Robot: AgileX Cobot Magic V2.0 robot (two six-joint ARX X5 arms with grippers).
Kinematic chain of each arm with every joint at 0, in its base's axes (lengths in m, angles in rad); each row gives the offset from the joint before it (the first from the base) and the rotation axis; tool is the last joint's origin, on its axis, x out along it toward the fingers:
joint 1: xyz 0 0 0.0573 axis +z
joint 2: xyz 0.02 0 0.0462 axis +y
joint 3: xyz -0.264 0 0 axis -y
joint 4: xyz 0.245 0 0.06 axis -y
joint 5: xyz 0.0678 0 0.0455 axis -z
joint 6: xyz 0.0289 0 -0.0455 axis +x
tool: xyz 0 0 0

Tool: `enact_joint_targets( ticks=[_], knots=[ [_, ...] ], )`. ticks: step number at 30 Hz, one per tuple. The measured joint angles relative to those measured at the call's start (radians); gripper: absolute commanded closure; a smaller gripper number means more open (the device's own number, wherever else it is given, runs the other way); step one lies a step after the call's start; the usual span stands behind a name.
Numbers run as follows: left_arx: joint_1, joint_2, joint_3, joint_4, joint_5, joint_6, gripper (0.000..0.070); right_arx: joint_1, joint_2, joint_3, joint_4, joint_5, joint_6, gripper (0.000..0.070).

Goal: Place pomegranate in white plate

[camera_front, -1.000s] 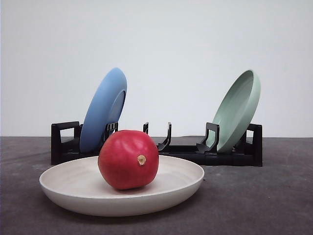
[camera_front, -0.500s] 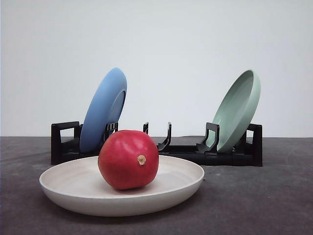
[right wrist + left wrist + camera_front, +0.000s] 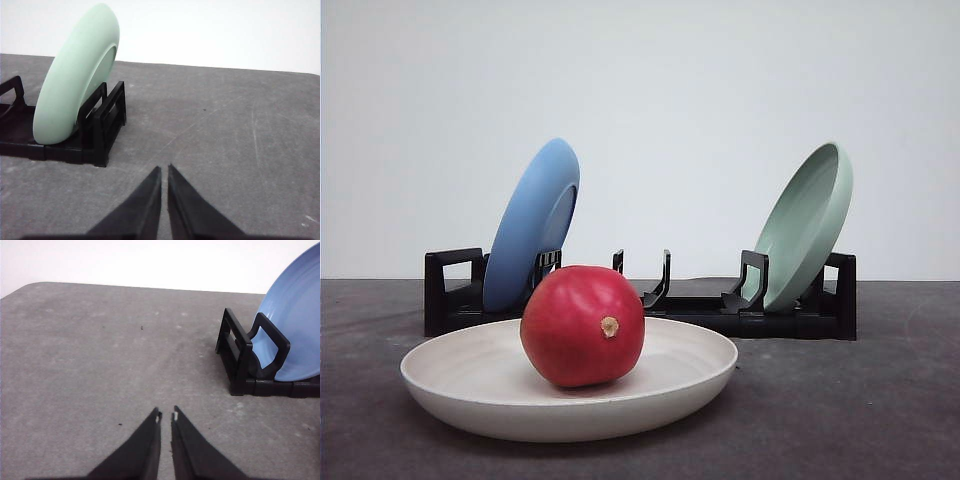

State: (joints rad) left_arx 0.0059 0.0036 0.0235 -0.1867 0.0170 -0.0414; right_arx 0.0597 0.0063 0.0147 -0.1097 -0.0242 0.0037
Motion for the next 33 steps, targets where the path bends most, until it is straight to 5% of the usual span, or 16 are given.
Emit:
enact_joint_targets(
  ticks=[33],
  knots=[
    [0.0, 0.0, 0.0, 0.0, 0.0, 0.0, 0.0683, 0.0, 0.0, 0.0, 0.0, 0.0, 0.0, 0.0683]
  ],
)
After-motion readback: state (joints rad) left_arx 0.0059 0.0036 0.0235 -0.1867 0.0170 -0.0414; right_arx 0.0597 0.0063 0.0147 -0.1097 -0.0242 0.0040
